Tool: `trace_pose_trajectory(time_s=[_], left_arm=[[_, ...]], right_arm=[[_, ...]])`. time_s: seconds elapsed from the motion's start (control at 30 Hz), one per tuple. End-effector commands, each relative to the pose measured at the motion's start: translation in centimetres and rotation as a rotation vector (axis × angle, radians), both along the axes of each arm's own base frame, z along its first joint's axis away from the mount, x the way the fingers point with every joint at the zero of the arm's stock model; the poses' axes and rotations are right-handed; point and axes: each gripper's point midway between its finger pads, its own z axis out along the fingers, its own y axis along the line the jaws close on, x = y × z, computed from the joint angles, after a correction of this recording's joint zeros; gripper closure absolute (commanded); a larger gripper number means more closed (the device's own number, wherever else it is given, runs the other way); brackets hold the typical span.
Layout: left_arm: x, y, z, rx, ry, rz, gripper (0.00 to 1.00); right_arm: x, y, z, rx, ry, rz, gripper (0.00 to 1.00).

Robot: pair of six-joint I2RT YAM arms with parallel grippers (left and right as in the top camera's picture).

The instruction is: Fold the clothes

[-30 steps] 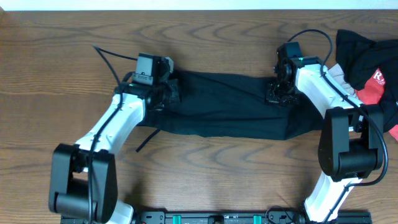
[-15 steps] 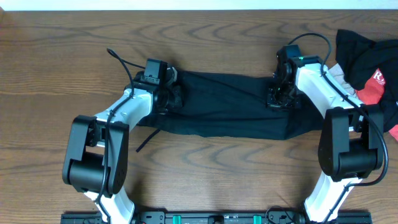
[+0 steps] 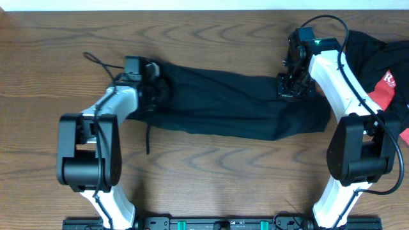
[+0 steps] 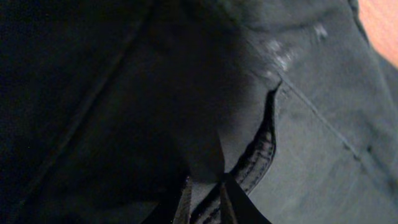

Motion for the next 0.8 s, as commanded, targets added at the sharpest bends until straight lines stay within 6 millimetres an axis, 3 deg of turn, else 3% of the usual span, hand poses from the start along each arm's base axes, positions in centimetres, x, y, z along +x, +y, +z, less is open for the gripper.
trace_pose_trajectory(time_s=[0.0, 0.17, 0.37, 0.47, 0.6, 0.77], left_arm=[[-1.9, 5.6, -4.3, 0.115, 0.132, 0.157, 0.82], [-2.1, 8.5, -4.4, 0.109, 0.15, 0.242, 0.82], [-3.3, 11.8, -4.9, 0.151, 0.21, 0.382, 0.81], [-3.6, 12.5, -4.9, 0.149, 0.22, 0.401, 0.81], [-4.2, 13.9, -5.1, 0.162, 0.244, 0.453, 0.81], [-5.2, 16.0, -5.3, 0.191, 0.277, 0.536, 0.82]], right_arm=[[-0.4, 4.2, 0.7, 0.174, 0.0, 0.13, 0.95], [-1.4, 7.5, 0.9, 0.253, 0.006, 0.234, 0.92], [-2.7, 8.9, -0.2, 0.223, 0.035, 0.286, 0.89], [-2.9, 7.8, -1.7, 0.157, 0.042, 0.261, 0.88], [-3.1, 4.9, -3.9, 0.067, 0.06, 0.175, 0.89], [-3.4, 1.0, -5.2, -0.008, 0.086, 0.079, 0.89]])
